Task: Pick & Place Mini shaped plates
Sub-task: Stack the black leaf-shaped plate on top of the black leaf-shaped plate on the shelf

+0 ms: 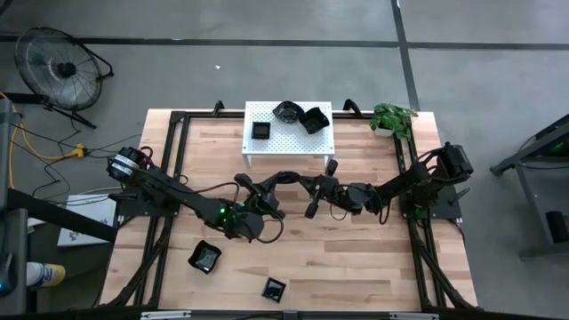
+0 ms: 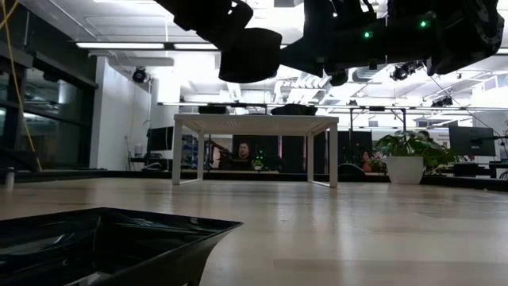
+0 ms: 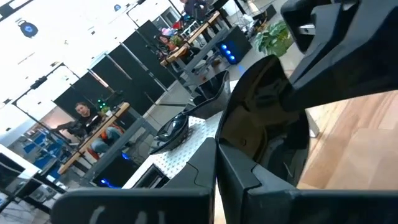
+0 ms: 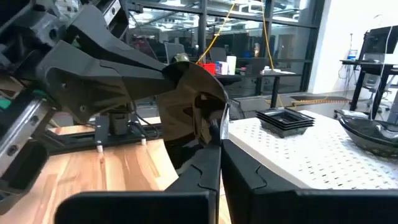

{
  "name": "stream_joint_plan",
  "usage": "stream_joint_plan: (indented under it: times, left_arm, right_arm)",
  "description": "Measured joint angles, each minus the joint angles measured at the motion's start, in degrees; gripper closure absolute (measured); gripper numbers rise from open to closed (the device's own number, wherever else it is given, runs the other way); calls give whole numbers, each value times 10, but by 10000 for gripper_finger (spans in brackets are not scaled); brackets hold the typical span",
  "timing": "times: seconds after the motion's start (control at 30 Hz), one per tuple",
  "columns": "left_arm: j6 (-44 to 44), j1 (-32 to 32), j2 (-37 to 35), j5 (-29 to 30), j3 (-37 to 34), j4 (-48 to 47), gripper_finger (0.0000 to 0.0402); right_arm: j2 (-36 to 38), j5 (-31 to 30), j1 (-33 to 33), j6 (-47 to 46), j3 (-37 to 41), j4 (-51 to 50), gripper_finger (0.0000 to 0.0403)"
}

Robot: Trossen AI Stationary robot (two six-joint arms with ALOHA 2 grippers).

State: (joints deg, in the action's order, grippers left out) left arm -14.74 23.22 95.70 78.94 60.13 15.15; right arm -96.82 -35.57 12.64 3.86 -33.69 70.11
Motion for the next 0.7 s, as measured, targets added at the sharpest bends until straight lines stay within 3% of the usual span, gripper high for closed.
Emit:
stream_joint_plan:
  times: [0.27, 0.5, 0.7]
  left_arm:
    - [-28, 1, 0, -29, 0, 4, 381]
    - [-99, 0, 2, -85, 0, 19, 288]
    - [-137, 0, 1, -81, 1, 18, 224]
  right_arm:
    - [0, -2, 0, 0, 0, -3, 402]
    - [0, 26, 2, -5, -4, 3, 402]
    - [18, 25, -5, -7, -4, -16, 403]
